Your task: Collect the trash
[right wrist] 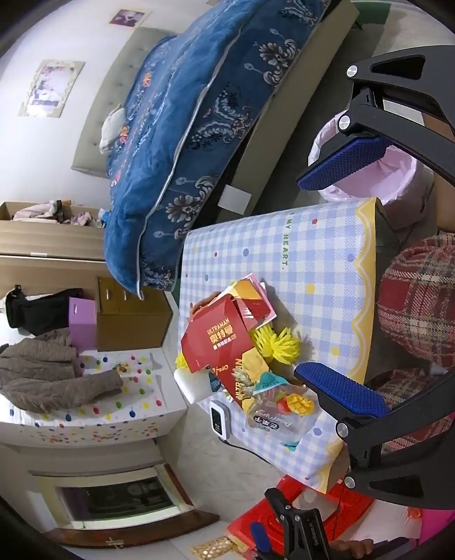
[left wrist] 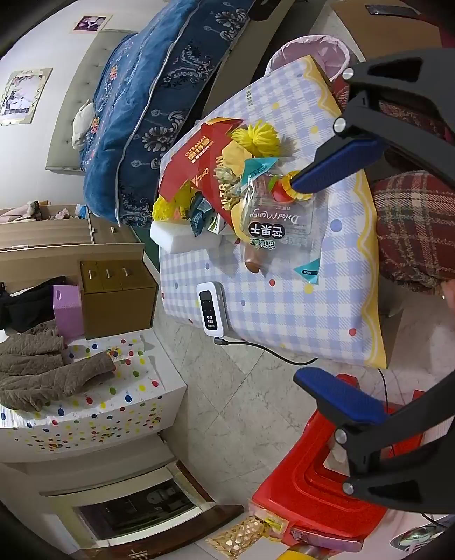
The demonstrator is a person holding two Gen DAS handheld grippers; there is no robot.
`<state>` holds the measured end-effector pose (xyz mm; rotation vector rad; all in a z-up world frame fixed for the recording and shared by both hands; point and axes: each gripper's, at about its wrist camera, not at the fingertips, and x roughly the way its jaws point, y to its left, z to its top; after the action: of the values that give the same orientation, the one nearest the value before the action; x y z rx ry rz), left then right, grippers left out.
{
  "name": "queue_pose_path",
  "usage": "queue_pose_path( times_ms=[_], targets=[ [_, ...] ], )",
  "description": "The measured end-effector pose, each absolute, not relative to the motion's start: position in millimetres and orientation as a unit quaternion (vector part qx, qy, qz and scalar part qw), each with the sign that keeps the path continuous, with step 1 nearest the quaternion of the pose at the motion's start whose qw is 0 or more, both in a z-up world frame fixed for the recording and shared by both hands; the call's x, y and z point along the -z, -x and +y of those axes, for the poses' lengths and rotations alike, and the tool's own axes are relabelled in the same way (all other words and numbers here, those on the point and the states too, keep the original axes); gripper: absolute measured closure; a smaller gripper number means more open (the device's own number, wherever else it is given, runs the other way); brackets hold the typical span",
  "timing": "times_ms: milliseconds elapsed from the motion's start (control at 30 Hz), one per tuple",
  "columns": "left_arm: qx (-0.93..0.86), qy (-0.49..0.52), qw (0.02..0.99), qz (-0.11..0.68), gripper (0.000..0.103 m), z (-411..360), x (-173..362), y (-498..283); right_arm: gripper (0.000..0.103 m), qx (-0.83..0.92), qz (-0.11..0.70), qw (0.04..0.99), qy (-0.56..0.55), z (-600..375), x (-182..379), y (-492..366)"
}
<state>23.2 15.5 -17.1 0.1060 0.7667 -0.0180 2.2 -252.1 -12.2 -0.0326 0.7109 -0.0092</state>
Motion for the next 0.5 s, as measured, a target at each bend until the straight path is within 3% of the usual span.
queue_pose_path(
  times_ms=[500],
  targets=[
    [0.01,-0.056,0.926,0.374,0.007,11.9,17.3,-23.2,0.005,0.005,0.352,0.936,0.016,-253.0,11.7,-2.0]
  ],
)
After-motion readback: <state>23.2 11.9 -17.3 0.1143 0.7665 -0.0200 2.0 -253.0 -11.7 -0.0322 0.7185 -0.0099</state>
